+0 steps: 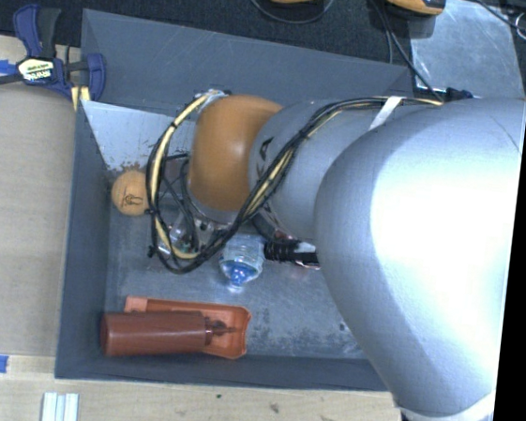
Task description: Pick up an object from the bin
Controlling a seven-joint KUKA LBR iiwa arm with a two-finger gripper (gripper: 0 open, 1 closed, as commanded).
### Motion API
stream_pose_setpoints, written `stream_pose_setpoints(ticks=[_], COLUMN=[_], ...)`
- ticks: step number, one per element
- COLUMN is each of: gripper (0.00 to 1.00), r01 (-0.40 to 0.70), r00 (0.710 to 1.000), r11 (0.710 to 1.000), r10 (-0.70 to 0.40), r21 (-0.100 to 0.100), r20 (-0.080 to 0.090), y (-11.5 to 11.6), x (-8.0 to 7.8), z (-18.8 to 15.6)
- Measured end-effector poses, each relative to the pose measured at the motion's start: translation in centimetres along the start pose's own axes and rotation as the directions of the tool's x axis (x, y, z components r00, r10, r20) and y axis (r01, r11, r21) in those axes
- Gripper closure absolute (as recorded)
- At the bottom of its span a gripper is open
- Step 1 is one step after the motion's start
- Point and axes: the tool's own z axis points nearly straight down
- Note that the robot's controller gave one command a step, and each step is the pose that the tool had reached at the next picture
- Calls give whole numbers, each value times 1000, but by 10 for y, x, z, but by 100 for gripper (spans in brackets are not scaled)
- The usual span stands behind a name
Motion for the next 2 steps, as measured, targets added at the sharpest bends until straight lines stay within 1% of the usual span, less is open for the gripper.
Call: stream_pose_setpoints(ticks=[1, 2], gripper=[0, 0], r01=[279, 4], r00=[960, 1000], r11=[960, 1000], r10=[-279, -4], r21=[4, -4], r20=[-2, 5], y=[-112, -36], x=[47, 24], z=[-53, -40])
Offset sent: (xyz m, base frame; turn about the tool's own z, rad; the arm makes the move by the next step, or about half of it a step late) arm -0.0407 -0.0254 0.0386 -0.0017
